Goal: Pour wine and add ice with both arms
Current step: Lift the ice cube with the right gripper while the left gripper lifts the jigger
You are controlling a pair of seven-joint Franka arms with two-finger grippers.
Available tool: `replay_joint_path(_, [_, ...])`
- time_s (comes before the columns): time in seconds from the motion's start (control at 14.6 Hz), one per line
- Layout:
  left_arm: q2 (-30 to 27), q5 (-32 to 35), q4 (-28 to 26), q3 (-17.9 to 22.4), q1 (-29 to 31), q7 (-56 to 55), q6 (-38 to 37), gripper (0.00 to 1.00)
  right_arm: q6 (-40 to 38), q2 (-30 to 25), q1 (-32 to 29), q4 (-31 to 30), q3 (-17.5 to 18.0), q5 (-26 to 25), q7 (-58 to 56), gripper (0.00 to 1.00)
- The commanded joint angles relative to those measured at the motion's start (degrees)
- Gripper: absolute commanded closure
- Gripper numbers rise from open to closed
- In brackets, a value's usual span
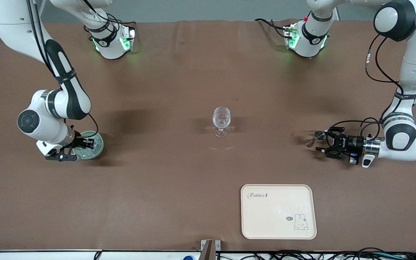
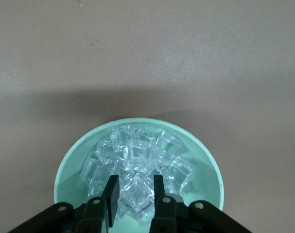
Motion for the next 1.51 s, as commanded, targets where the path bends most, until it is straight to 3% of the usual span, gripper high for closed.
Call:
replay_joint_path(0.0, [-0.10, -1.10, -0.30, -0.01, -0.48, -0.86, -0.06, 0.26, -2.00, -2.37, -0.28, -0.11, 0.22, 1.24, 0.59, 0.94])
replay_joint_path(0.34, [-0.10, -1.19, -0.30, -0.10, -0.56, -0.51, -0.15, 0.36, -16.66, -6.06, -0.72, 8.04, -0.04, 1.33, 0.77, 0.94])
replay_joint_path(0.82, [-0.10, -1.19, -0.66, -0.45, -1.00, -0.07, -0.06, 0.39, -35.31, -10.98, -1.33, 21.68, -0.30, 1.15, 0.59, 0.94])
replay_joint_path(1.44, [-0.01, -1.19, -1.01, -0.45, -0.92, 0.11, -0.23, 0.60, -43.23, -21.35, -1.42, 21.51, -0.22, 1.06, 0.59, 0.94])
